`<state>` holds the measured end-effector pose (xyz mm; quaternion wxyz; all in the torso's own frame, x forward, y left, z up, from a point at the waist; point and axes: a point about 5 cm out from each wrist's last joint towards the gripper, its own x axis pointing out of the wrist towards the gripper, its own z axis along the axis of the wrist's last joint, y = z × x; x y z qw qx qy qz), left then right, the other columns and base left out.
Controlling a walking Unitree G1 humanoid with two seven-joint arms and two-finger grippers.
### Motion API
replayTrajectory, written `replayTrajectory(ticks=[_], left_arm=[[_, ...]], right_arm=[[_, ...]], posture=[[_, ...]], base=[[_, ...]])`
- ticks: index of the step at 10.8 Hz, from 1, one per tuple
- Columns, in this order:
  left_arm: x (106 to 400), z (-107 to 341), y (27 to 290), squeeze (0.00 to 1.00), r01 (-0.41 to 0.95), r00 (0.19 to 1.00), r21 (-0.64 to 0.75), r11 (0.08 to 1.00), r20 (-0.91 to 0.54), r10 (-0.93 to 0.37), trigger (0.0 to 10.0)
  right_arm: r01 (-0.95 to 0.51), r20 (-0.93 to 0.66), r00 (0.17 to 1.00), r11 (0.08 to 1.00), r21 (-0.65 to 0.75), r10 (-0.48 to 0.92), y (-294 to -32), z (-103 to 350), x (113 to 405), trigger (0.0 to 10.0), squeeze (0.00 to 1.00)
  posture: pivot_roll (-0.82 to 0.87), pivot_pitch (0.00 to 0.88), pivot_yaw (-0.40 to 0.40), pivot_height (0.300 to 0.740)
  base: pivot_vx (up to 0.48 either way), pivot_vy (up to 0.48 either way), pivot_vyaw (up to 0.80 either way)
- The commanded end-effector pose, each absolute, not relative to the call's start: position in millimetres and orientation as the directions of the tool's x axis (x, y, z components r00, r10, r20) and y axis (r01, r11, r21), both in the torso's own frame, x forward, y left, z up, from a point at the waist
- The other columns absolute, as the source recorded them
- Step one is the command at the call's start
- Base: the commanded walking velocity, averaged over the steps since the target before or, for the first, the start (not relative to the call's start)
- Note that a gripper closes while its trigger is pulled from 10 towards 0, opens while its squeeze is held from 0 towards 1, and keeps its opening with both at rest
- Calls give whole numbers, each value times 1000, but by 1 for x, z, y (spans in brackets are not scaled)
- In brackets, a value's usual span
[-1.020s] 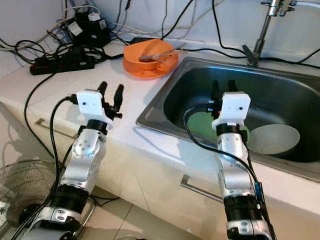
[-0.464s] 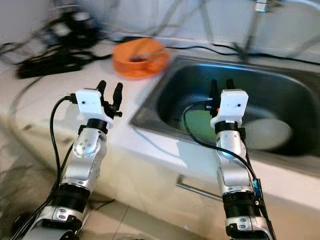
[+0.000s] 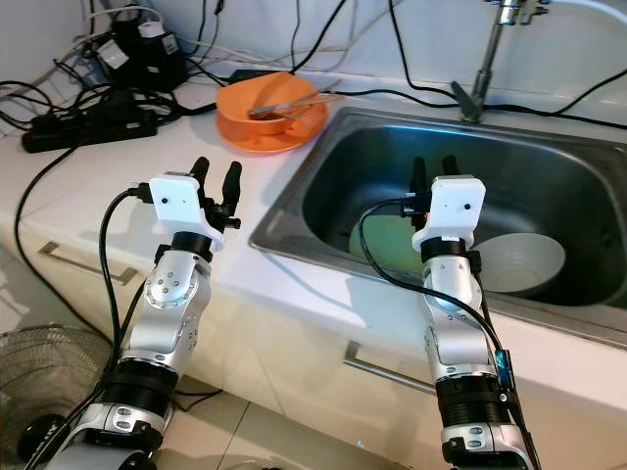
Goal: Kitchen organization
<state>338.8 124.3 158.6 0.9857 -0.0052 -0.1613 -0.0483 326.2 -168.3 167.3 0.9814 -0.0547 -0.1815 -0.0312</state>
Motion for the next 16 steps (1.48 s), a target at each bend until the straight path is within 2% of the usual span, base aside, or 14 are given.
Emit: replayTrajectory(ticks=[1, 2, 7, 8, 12, 14, 16], left_arm=[[341, 162, 127, 0, 78, 945, 10, 997, 319, -77, 10000], [341, 162, 127, 0, 76, 945, 7, 997, 318, -74, 10000], [343, 161, 127, 0, 78, 950, -3, 997, 305, -73, 10000], [342, 160, 127, 0, 79, 950, -1, 997, 303, -75, 10000], [342, 161, 126, 0, 90, 950, 4, 996, 298, -87, 10000], [343, 160, 126, 0, 93, 952, 6, 996, 293, -90, 10000], [343, 159, 125, 0, 97, 953, 8, 995, 289, -95, 10000]], right_arm=[[65, 350, 936, 994, -86, -31, -165, 169, 330, 10000, 0], [66, 351, 936, 994, -89, -31, -165, 170, 330, 10000, 0], [66, 343, 939, 994, -82, -34, -164, 169, 331, 10000, 0], [67, 340, 940, 995, -79, -37, -164, 169, 331, 10000, 0], [77, 344, 938, 994, -72, -48, -163, 167, 330, 10000, 0], [69, 327, 944, 997, -43, -52, -162, 166, 332, 10000, 0], [77, 341, 939, 994, -71, -49, -162, 166, 331, 10000, 0]], posture=[[29, 0, 90, 740], [29, 0, 90, 740], [29, 0, 91, 740], [30, 0, 94, 740], [30, 0, 101, 740], [31, 0, 102, 740], [30, 0, 103, 740]], base=[[0, 259, -800], [0, 289, -800], [0, 354, 0], [0, 379, -800], [0, 379, 0], [0, 379, -644], [0, 381, 0]])
